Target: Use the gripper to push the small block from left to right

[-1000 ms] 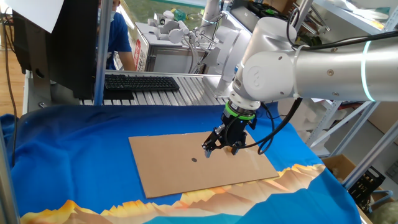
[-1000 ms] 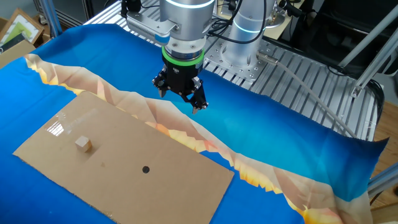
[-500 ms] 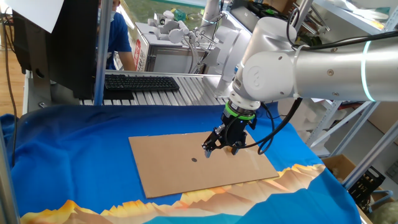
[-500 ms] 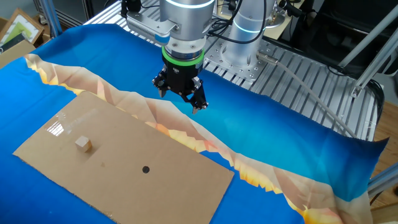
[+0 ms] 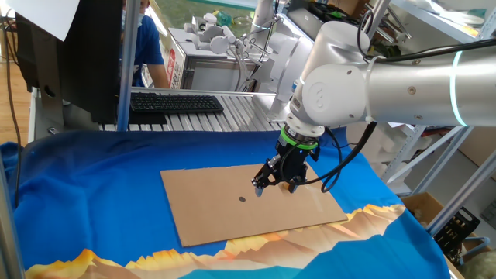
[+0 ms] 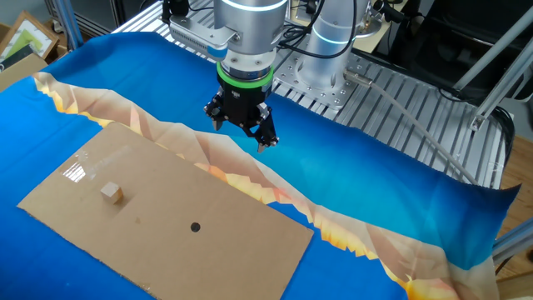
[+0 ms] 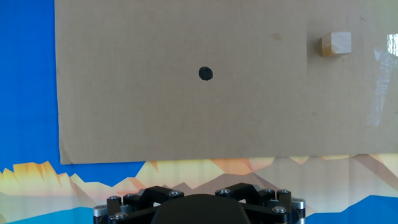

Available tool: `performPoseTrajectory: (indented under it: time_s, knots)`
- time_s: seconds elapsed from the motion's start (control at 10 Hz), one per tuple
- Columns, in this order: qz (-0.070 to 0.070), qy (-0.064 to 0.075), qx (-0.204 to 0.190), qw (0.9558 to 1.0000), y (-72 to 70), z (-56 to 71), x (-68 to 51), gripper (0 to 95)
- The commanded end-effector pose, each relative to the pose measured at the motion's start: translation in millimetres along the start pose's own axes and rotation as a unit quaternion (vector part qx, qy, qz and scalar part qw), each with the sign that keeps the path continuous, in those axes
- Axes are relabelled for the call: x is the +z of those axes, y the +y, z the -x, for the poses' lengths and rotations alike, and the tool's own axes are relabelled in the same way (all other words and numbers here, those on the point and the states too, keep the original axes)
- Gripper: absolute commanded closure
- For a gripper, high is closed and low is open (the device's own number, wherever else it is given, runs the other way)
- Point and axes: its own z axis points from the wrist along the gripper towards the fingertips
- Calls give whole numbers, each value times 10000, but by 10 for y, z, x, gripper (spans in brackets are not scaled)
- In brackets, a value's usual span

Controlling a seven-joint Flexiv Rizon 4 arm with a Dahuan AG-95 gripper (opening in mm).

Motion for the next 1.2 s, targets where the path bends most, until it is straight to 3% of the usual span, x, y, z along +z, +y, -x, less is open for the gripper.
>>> performPoseTrajectory:
  time_s: [0.1,1.2]
  knots:
    - [-67,-4,1120,9937,1,1,-1,950]
    - [-55,6,1108,9938,1,1,-1,950]
